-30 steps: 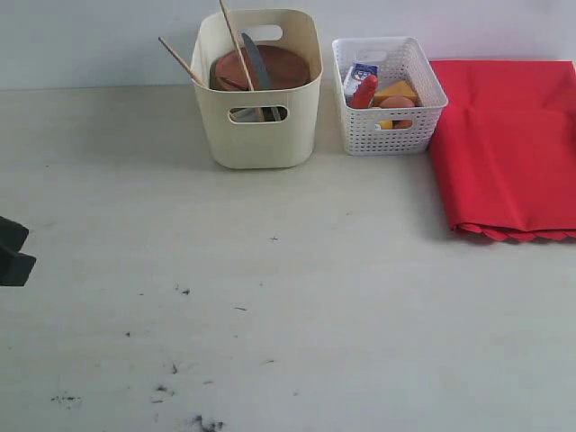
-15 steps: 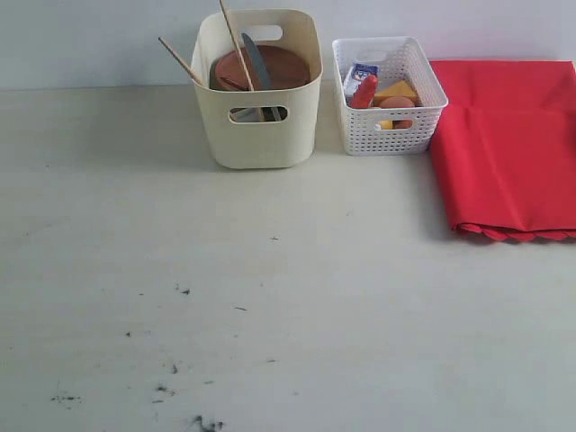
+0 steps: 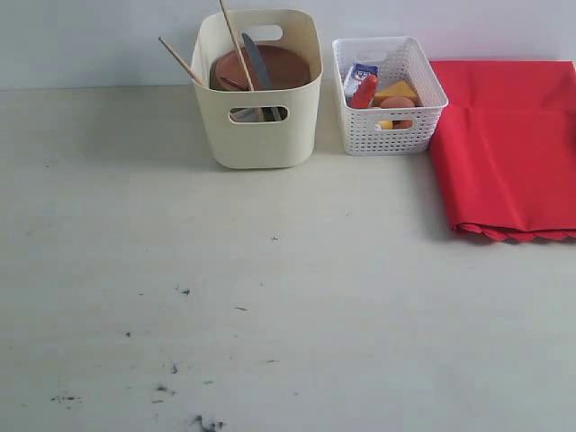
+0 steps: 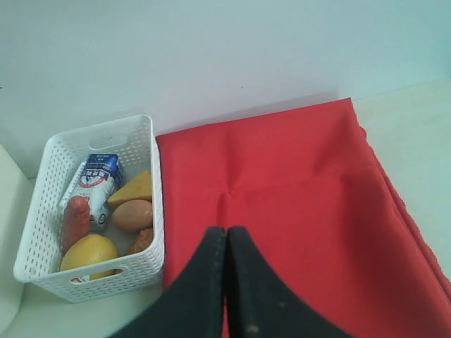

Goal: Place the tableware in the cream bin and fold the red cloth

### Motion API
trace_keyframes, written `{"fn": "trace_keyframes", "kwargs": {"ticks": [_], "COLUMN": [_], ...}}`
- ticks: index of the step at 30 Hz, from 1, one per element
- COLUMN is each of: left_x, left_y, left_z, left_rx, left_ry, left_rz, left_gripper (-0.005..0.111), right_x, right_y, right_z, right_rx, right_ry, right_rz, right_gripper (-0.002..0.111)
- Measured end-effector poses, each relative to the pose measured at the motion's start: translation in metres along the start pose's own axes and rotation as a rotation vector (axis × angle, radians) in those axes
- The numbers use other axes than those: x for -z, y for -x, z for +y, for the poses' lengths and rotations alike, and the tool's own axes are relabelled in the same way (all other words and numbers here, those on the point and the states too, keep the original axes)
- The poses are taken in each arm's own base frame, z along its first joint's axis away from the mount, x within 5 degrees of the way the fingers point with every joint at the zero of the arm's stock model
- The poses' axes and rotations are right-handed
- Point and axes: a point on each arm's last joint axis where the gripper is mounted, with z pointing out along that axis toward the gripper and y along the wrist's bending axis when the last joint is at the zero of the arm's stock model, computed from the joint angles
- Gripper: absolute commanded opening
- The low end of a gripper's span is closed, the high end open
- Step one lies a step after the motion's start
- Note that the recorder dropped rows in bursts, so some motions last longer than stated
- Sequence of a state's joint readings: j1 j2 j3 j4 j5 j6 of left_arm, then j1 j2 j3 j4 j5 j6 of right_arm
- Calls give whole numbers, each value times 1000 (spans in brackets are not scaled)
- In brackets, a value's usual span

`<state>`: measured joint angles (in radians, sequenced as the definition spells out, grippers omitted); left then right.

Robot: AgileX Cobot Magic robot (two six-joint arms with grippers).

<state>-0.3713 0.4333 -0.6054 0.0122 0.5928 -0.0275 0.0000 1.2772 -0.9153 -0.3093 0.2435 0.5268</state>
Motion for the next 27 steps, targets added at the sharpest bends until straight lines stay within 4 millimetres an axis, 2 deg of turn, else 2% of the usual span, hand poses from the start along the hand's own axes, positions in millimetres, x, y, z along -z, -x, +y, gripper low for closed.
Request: {"fn": "trace_keyframes", "kwargs": {"ticks": [12, 14, 18, 20, 24, 27], "left_x": [3, 5, 10, 11, 7, 0], "left_y": [0, 3, 14, 13, -10, -37], "left_z": [0, 1, 7, 10, 17, 21], "left_rx": [-45, -97, -165, -174, -167, -163], "left_ry": [3, 17, 103, 162, 272, 326], "left_rz": [-16, -57, -243, -335, -438, -462], "left_gripper": [1, 1, 1, 1, 1, 1], "right_x": [0, 0, 0, 0, 0, 0], "right_y": [0, 0, 0, 0, 0, 0], "right_z": [0, 0, 0, 0, 0, 0], "right_rx": [0, 0, -3, -3, -3, -3], "right_ry": [0, 0, 1, 1, 1, 1], "right_rz": [0, 0, 0, 0, 0, 0], "right_gripper": [0, 0, 0, 0, 0, 0]}}
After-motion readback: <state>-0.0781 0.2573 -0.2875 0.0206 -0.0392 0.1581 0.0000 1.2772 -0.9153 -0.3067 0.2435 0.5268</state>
